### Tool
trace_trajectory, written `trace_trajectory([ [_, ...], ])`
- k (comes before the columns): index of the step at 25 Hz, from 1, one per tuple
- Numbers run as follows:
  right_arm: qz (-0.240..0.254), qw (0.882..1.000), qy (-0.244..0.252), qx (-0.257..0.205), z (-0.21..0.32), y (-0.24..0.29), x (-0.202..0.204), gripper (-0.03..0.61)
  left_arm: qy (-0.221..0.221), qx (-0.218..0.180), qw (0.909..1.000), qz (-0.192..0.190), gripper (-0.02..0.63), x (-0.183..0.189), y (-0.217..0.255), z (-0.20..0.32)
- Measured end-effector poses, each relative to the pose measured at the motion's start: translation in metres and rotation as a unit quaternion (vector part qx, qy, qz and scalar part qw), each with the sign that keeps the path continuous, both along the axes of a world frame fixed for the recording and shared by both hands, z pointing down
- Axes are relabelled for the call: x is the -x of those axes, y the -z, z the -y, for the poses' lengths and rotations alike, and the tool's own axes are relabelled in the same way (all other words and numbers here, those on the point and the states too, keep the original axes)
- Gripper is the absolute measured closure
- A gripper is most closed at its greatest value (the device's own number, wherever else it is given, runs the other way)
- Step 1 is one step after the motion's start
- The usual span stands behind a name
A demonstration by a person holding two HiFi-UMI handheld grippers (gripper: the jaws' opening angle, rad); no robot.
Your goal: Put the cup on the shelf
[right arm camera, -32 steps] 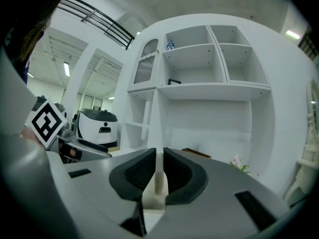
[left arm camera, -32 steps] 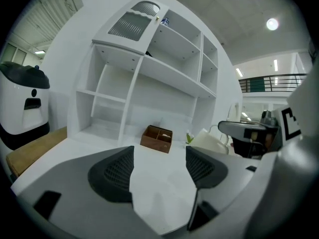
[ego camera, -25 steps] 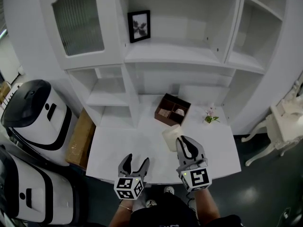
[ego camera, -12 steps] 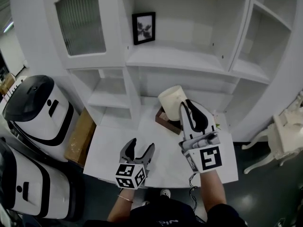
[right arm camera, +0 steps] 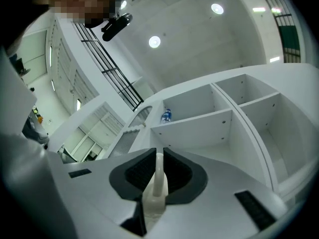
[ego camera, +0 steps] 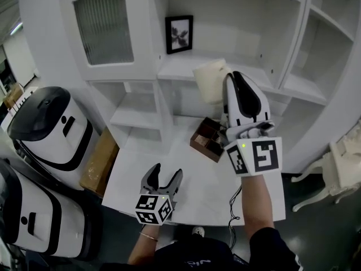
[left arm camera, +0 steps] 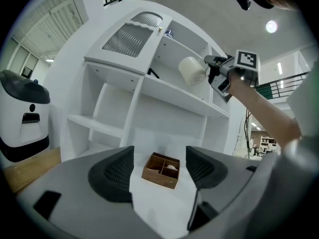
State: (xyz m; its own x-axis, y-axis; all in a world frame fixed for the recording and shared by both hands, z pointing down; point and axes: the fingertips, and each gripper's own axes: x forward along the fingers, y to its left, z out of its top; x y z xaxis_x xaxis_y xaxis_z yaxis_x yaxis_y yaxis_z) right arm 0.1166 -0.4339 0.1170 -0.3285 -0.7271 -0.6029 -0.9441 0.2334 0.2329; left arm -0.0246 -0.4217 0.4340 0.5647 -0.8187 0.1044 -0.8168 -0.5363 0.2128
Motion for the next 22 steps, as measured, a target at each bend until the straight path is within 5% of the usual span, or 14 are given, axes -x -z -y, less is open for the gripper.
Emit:
trace_trajectory([
  [10,0.012,1.0,-0.017,-0.015,0.064,0.038,-0.004,0.522,0.053,0.006,0.9986,0.004,0.305,0.041,-0.004,0.007],
  [22,0.026,0.997,-0.062,0.04,0.141,0.034,-0.027,0.522,0.101,0.013,0.9948,0.01,0.305,0.07,-0.01,0.027],
])
